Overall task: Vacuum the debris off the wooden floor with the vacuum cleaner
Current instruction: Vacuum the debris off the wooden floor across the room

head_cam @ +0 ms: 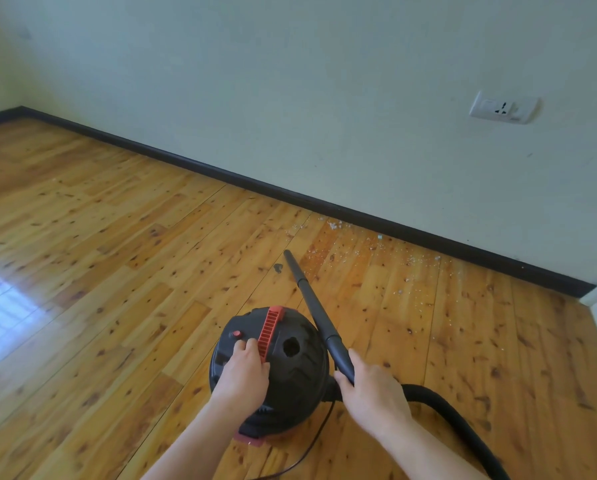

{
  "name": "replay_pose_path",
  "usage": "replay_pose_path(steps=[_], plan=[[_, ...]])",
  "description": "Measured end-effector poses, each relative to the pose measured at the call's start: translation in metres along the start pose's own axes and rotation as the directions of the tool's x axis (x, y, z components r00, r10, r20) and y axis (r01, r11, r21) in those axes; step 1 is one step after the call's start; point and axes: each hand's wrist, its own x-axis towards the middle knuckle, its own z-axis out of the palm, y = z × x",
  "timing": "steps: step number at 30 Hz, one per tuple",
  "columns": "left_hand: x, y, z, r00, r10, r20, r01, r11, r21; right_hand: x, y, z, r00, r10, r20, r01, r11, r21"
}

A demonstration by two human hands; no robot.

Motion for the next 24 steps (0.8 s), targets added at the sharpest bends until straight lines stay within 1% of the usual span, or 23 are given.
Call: replay_pose_path(steps=[4, 9, 14, 18, 21, 24], plan=[[0.005, -0.004, -0.004, 1.000, -0.019, 0.000, 0.019, 1.000, 0.003, 0.009, -0.005, -0.008, 0.999, -0.030, 0.018, 0.031, 0.999, -0.018], [-0.012, -0.008, -0.011, 0.998, -0.047, 0.030, 0.047, 0.999, -0.013, 0.005, -0.011, -0.043, 0.997, -0.056, 0.053, 0.058, 0.997, -0.041], [-0.038, -0.016, -0.019, 0.995, -0.070, 0.068, 0.072, 0.997, -0.034, -0.019, -0.018, -0.083, 0.996, -0.091, 0.015, 0.092, 0.987, -0.133], [-0.061, -0.025, -0.016, 0.997, -0.076, 0.029, 0.077, 0.996, -0.045, -0.051, -0.024, -0.076, 0.997, -0.077, 0.016, 0.078, 0.983, -0.165], [-0.081, -0.023, -0.012, 0.995, -0.104, 0.000, 0.103, 0.988, -0.114, -0.065, -0.035, -0.065, 0.998, -0.047, 0.031, 0.051, 0.987, -0.155], [-0.100, -0.016, -0.017, 0.998, -0.069, -0.013, 0.068, 0.992, -0.105, -0.083, -0.045, -0.063, 0.998, -0.047, 0.034, 0.052, 0.988, -0.149]])
